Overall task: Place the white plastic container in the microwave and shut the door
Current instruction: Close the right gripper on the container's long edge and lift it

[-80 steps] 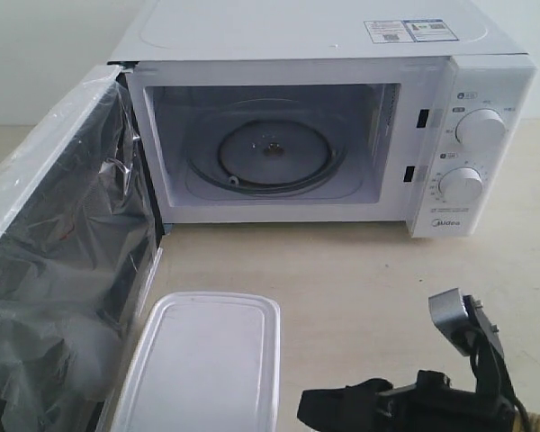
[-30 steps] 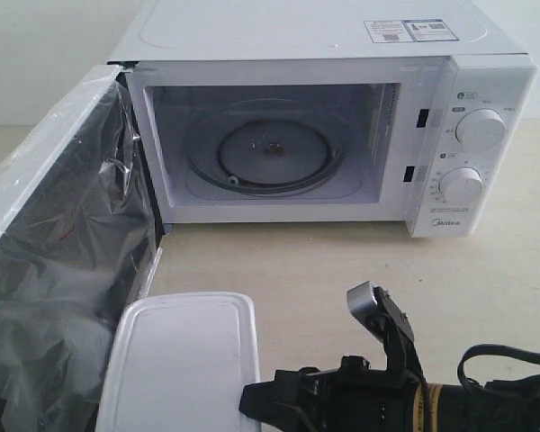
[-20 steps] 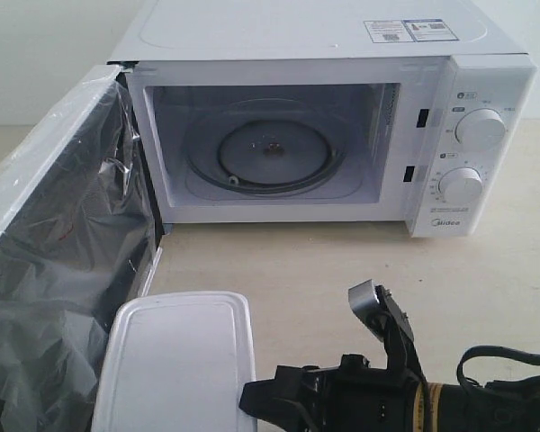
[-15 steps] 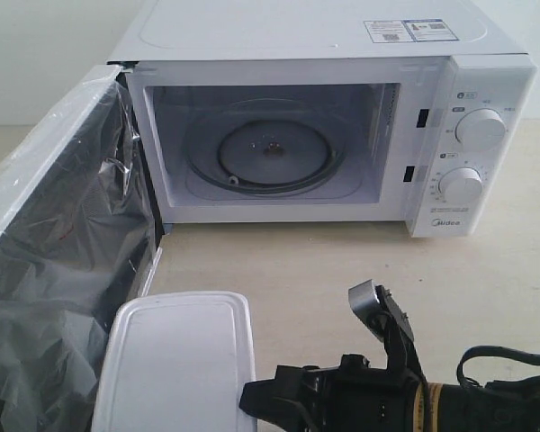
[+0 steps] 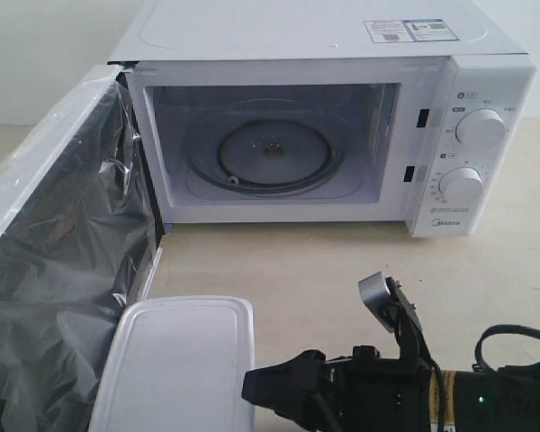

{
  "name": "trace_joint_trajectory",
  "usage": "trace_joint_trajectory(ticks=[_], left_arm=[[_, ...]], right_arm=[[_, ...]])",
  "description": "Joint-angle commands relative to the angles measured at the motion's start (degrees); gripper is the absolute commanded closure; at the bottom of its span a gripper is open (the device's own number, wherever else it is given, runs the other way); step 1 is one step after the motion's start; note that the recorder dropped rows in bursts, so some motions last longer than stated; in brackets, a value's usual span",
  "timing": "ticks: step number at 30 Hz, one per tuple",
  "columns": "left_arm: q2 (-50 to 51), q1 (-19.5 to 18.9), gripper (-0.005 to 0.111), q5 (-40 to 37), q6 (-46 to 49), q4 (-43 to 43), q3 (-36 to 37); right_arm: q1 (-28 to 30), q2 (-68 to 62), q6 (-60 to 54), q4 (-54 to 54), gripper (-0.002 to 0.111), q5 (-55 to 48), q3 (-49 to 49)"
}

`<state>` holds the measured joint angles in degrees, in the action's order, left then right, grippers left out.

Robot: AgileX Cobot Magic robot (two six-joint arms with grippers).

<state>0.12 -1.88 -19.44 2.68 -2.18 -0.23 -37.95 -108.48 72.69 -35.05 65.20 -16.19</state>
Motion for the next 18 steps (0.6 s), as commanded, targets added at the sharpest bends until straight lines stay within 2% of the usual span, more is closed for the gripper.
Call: trace_joint_trajectory(ticks=[1,5,18], left_arm=[[-0.1,0.2,0.102,0.4,-0.1,-0.2,0.2],[-0.1,0.2,0.102,0.4,-0.1,-0.2,0.2],[-0.1,0.2,0.102,0.4,-0.1,-0.2,0.2]], right_arm=[[3.4,-0.2,-0.1,-5.0,0.058,0.6,0.1],[3.6,-0.2,0.1,-9.4,0.066,0.7,-2.3],[3.6,-0.2,6.0,-14.7,0.063,-3.8,-8.0]])
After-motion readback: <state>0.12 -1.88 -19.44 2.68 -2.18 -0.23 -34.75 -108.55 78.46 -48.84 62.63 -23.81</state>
